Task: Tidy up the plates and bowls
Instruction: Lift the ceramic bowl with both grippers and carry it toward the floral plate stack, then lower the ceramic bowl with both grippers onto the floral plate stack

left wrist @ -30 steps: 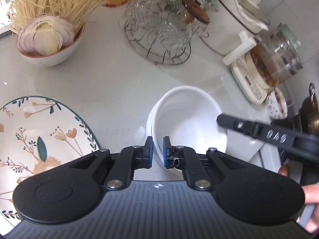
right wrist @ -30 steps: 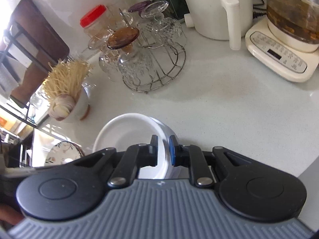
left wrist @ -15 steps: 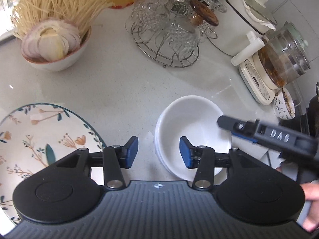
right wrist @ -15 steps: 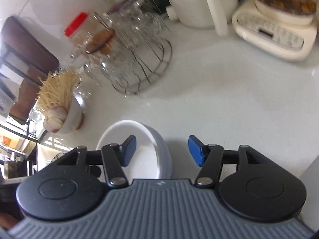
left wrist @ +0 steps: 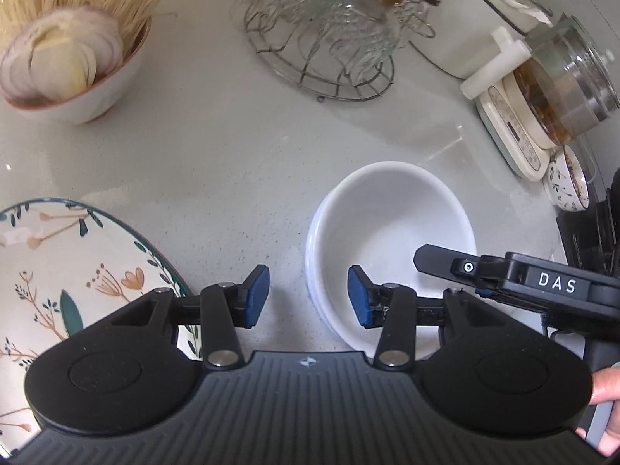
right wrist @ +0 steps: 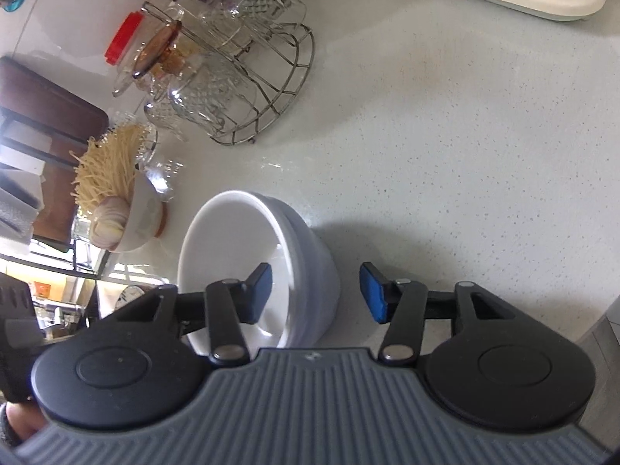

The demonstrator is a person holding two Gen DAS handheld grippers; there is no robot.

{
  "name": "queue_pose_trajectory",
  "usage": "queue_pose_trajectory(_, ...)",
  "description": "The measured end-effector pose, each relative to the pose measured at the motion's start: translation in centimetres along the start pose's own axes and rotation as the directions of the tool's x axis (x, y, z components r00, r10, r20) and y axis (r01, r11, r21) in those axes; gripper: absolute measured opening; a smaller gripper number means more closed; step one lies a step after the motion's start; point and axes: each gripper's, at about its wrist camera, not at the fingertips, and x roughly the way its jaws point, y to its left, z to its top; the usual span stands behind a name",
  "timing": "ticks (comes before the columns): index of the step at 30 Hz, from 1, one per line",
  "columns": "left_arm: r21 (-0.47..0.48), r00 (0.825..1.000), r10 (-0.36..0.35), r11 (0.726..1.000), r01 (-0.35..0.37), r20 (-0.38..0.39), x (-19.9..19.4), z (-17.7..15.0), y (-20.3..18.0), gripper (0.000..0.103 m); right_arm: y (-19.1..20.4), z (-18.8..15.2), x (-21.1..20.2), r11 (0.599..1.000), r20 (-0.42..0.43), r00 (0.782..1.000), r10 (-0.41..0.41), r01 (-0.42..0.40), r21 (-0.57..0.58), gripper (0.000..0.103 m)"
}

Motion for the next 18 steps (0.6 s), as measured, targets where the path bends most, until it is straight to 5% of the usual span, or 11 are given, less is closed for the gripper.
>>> queue_pose_trajectory(5,-0.036,0.998,-0.068,0.997,0.068,0.001,0.2,0.2,0.5,0.049,-0.3,0.0,0.4,1.000,-0.001,1.000,-0.005,0.005,0.016,0.048)
queue_pose_trajectory(18,0.033,1.000,-0.019,0.999,0.020,-0.012,1.2,0.3,-1.1,0.030,-0.7,0.2,1.0,0.999,-0.016,0.999,0.036,-0.036,0.026,0.029)
